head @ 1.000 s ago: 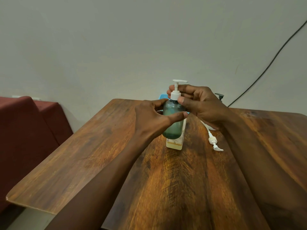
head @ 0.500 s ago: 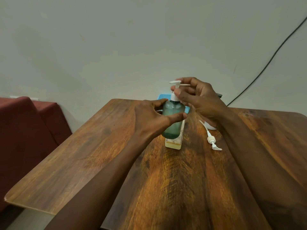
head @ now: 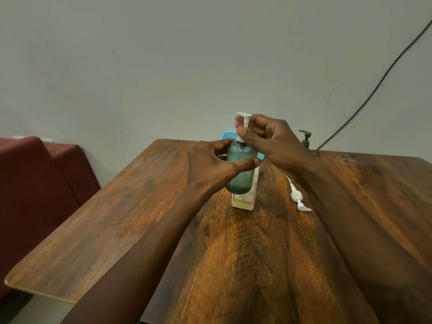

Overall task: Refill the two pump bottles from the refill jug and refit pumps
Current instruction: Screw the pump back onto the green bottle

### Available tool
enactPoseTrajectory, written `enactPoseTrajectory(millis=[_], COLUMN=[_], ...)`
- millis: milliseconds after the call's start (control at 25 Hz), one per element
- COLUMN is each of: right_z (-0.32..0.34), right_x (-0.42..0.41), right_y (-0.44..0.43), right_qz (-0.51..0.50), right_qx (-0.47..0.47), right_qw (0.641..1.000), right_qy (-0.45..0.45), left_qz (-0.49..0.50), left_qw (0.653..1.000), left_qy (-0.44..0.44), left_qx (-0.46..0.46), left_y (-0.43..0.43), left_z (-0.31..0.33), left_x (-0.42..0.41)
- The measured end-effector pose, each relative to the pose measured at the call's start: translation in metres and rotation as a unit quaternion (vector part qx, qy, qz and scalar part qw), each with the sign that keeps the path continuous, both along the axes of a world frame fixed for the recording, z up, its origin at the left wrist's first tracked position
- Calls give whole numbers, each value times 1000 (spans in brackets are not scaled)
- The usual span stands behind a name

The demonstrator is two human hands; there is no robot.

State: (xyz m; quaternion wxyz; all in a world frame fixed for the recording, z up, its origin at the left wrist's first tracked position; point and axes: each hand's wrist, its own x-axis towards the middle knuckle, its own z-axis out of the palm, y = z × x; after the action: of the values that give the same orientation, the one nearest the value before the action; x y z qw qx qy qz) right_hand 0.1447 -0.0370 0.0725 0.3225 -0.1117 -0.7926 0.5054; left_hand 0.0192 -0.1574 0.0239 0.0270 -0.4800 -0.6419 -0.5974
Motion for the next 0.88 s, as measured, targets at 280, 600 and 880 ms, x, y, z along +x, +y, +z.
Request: enactPoseTrajectory(millis=[280,600,880], right_z=[2,10,7], right_x=[-8,-11,-20], right_y=[-2,1,7], right_qz=[-95,33,-35], right_qx=[113,16,40], right_qw=[988,999,997], right_qy=[49,21,50], left_qz=[18,23,28], left_qw=[1000,1000,998], left_qy=[11,-2,-49], left_qx=[-1,14,15], left_y=[1,1,5], left_z=[2,14,10], left_x=[1,-3,1])
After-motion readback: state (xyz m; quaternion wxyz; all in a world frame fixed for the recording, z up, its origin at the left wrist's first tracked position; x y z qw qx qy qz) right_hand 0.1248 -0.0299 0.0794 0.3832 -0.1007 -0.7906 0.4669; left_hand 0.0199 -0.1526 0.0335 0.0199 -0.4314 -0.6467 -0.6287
